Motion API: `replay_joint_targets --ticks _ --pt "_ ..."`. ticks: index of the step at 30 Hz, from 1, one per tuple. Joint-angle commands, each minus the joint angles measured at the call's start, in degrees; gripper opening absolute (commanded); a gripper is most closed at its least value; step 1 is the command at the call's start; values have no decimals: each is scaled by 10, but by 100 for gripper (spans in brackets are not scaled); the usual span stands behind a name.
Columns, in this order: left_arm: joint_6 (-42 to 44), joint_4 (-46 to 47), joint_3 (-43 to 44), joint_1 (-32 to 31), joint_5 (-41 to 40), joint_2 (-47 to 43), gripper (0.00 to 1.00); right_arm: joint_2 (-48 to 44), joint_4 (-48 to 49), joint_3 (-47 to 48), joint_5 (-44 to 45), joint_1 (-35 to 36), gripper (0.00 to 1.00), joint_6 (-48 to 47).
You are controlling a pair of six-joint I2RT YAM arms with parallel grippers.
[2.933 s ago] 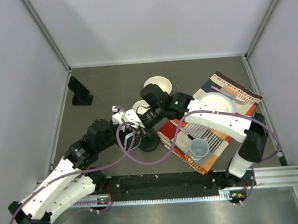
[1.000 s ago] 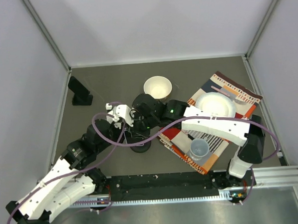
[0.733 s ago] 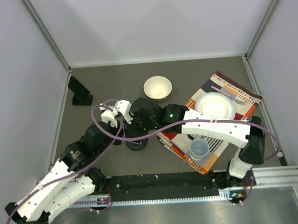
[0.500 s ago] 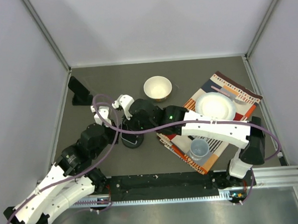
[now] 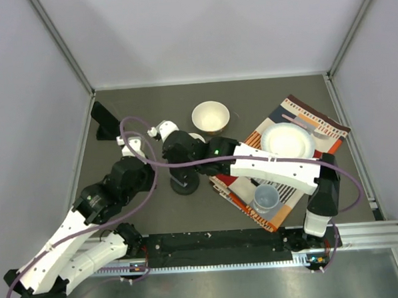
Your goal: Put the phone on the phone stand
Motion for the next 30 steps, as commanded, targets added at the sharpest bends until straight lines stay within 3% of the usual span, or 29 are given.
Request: replay_joint_targets --ticks 1,5,9,16,20,23,25,27,30 --pt "-46 -67 53 7 -30 -33 0 24 -162 1 236 -39 0 -40" --pt "-56 -94 81 7 -28 -23 0 25 -144 6 180 -34 0 -57" --pt "-52 -105 85 7 -39 -42 0 -16 -81 -20 10 -35 0 -46" --pt "-28 -37 39 7 -2 -97 1 -58 -61 -40 -40 -44 0 -28" --pt "-23 -15 36 7 13 -92 9 -75 -47 -54 -69 -46 0 -30" --pt "-8 17 26 8 49 -92 19 -84 -40 -57 -72 -51 0 -35" --pt "5 47 12 7 78 -99 32 -90 -39 -64 -69 -60 0 -34" --pt "9 62 3 8 86 -103 41 -97 -34 -71 -69 -67 12 -36" --pt "16 79 -4 7 96 -101 46 -100 -31 -70 -68 -81 22 -43"
